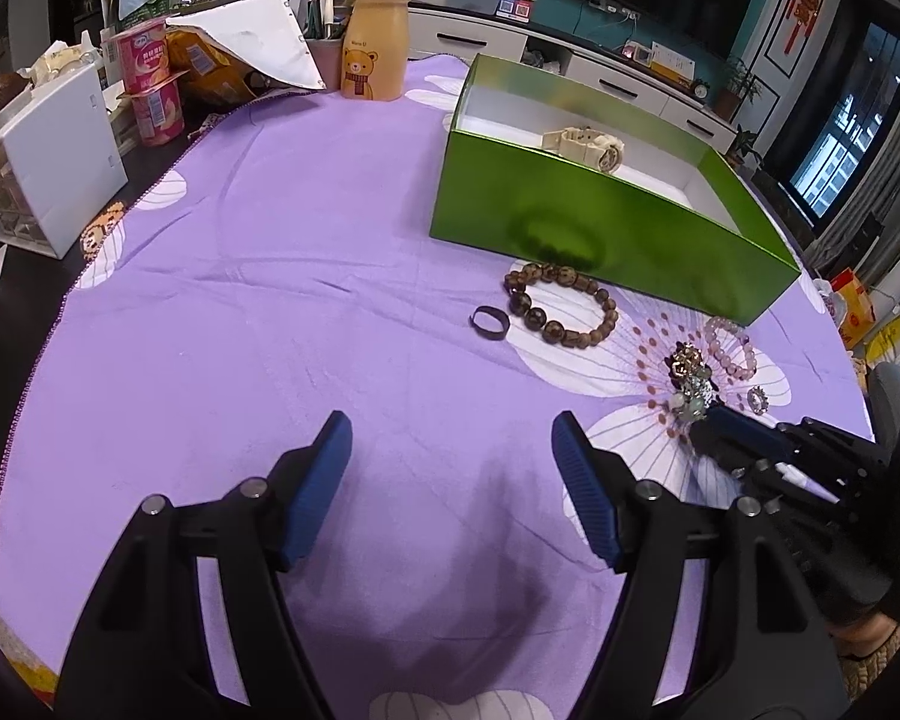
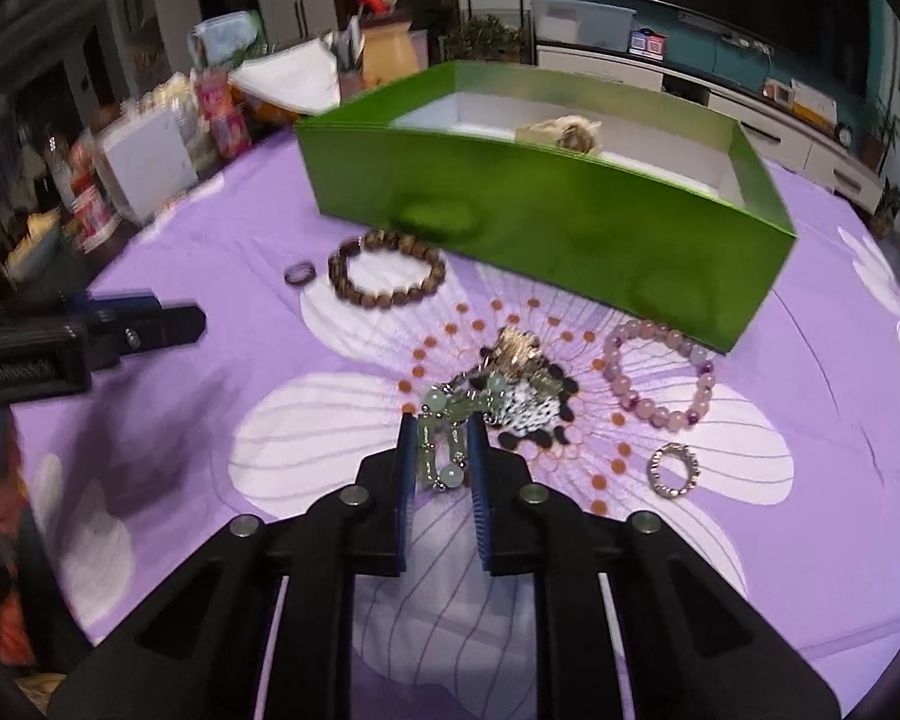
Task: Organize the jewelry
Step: 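Grasp the small dark ring with the left tool while the right tool grasps the green jade pendant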
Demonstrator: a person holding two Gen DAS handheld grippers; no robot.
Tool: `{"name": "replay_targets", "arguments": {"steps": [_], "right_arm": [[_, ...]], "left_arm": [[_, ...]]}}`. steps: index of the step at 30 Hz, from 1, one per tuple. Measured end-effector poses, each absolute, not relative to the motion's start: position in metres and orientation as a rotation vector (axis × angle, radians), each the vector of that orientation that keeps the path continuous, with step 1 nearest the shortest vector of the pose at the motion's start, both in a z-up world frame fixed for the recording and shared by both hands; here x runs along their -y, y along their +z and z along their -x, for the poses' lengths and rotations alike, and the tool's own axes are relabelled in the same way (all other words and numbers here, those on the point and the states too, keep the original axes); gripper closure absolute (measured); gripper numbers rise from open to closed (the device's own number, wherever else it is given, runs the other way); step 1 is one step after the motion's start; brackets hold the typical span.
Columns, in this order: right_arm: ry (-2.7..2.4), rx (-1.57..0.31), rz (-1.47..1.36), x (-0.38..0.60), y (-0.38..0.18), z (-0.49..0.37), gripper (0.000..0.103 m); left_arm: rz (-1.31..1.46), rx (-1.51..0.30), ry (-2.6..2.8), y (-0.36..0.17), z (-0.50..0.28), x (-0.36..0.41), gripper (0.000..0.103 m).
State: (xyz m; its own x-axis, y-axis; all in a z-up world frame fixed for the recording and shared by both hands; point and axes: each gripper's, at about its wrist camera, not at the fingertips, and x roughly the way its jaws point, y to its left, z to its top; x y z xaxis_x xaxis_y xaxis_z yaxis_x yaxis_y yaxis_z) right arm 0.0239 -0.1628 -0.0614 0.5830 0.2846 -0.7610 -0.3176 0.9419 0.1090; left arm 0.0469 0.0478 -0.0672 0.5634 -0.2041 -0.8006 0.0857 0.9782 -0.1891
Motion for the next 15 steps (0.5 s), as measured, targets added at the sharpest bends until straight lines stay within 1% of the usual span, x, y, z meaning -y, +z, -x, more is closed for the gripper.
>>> {"name": "replay_targets", "arguments": {"steps": [4,8,9,11,15], "right_arm": [[0.375,-0.812,-0.064,0.183,-0.037,-0.020,0.098],[0.376,-0.762,-0.100,0.195,-0.016,-0.018,0.098],[0.377,-0.753,-0.107,0.197,-0.012,-0.018,0.098],[0.378,-0.738,-0.113,0.200,-0.007,-0.016,0.098],[0.378,-0.731,-0.115,0.204,-0.004,-0.015,0.098]], "left_arm": [[0.130,-0.943,-0.191,-0.068,-0.050,-0.046,0.033],[0.105,-0.939,-0.200,-0.071,-0.061,-0.038,0.034],[0.095,-0.937,-0.202,-0.072,-0.066,-0.035,0.035],[0.077,-0.938,-0.209,-0.074,-0.073,-0.029,0.043],[0.029,-0.942,-0.211,-0.080,-0.088,-0.018,0.049]]}}
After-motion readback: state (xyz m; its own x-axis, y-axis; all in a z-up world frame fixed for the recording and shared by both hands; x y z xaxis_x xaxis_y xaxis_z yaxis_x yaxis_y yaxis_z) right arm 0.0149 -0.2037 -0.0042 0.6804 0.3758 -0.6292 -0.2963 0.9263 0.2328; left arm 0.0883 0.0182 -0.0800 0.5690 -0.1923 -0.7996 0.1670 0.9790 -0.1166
